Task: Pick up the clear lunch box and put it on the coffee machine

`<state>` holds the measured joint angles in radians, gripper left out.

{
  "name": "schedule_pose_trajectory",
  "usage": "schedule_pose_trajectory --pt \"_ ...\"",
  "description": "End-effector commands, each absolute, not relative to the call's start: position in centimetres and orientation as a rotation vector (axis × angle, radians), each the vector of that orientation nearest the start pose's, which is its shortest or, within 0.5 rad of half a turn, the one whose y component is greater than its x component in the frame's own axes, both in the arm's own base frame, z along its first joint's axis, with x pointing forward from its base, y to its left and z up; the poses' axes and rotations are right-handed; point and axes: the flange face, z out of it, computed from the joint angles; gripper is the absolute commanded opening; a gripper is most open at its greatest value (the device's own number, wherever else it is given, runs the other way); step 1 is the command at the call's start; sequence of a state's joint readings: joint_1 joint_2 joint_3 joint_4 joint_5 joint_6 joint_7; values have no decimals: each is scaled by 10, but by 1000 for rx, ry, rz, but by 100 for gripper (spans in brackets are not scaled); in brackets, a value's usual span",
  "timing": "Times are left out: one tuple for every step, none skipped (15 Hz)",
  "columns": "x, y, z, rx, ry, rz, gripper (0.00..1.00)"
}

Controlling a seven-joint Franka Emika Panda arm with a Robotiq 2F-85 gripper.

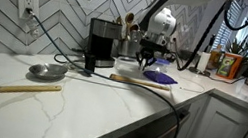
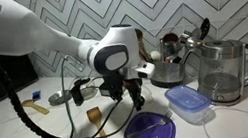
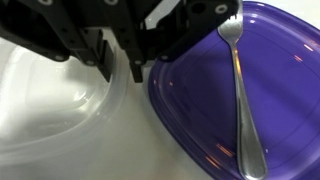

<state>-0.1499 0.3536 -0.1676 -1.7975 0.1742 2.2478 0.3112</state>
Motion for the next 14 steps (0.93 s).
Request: schedule_pose_trajectory --pt "626 -192 360 -2868 1106 -157 14" --pt "626 -192 360 -2866 1107 -158 5" --pt "626 -192 361 -2864 1107 -154 0" --pt "625 -191 363 -2860 1104 -147 0" --pt "623 -191 367 -2856 1105 -146 2" --pt "621 -191 371 -2852 1103 -146 1" --pt "618 -191 377 -2845 1104 -153 1" --pt "614 -191 383 -2849 1105 -165 1" --pt "610 -190 390 -2845 1108 -169 1" --pt "605 -189 398 -2846 1108 -174 1" --pt "599 -188 405 -2844 1112 -169 1" --pt "592 -187 412 -2842 1117 -162 1" --pt "585 -187 418 -2842 1128 -154 1" --pt "575 -186 424 -2844 1141 -134 1"
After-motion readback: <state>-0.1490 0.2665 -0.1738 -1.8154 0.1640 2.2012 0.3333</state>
